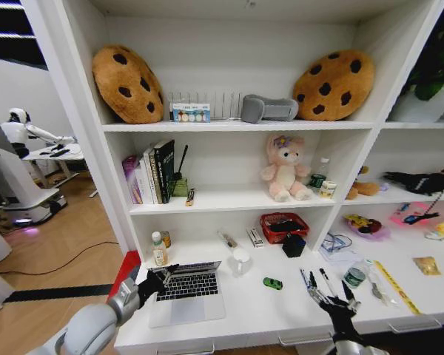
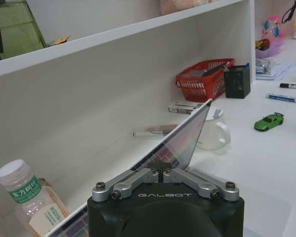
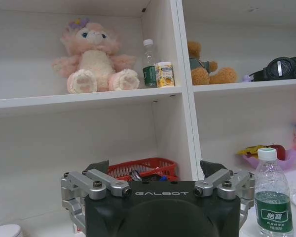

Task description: Organize the objects on the table.

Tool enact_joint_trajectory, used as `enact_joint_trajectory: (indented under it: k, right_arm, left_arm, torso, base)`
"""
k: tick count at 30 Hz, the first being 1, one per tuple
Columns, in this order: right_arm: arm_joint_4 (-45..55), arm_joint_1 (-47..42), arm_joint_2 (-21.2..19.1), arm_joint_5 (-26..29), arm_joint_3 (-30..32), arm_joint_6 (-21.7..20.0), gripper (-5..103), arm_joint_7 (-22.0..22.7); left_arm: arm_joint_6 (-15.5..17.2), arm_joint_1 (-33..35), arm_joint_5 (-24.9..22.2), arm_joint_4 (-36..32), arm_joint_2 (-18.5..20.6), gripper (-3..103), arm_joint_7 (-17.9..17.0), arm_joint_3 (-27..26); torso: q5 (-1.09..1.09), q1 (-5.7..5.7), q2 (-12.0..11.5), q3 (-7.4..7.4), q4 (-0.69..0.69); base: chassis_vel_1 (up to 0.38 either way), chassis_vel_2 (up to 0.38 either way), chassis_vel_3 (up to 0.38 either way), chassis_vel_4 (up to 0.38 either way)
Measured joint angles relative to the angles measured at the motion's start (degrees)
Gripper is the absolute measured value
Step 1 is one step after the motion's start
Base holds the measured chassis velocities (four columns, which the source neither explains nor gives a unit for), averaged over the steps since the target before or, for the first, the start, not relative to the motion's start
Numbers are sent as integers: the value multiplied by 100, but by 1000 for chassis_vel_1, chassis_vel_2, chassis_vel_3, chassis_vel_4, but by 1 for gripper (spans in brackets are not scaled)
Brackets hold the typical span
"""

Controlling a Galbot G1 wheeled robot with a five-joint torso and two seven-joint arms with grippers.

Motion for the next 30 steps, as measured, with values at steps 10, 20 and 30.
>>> enact_joint_trajectory:
  k: [10, 20, 30]
  right_arm:
    - [-60, 14, 17, 10, 27, 37, 100, -9]
    - [-153, 77, 36, -96, -61, 27, 100, 37]
    - [-218, 27, 117, -133, 21, 65, 100, 48]
  left_arm:
    - [-81, 108, -286, -162, 0, 0, 111, -496]
    - [-71, -572, -520, 203, 425, 0, 92, -65]
    - [12, -1607, -558, 564, 638, 0, 88, 1012]
  torso:
    - [-1, 0, 0, 0, 0]
    - [-1, 0, 0, 0, 0]
    - [-1, 0, 0, 0, 0]
  base:
    - [0, 0, 0, 0]
    - [0, 0, 0, 0]
    - [0, 0, 0, 0]
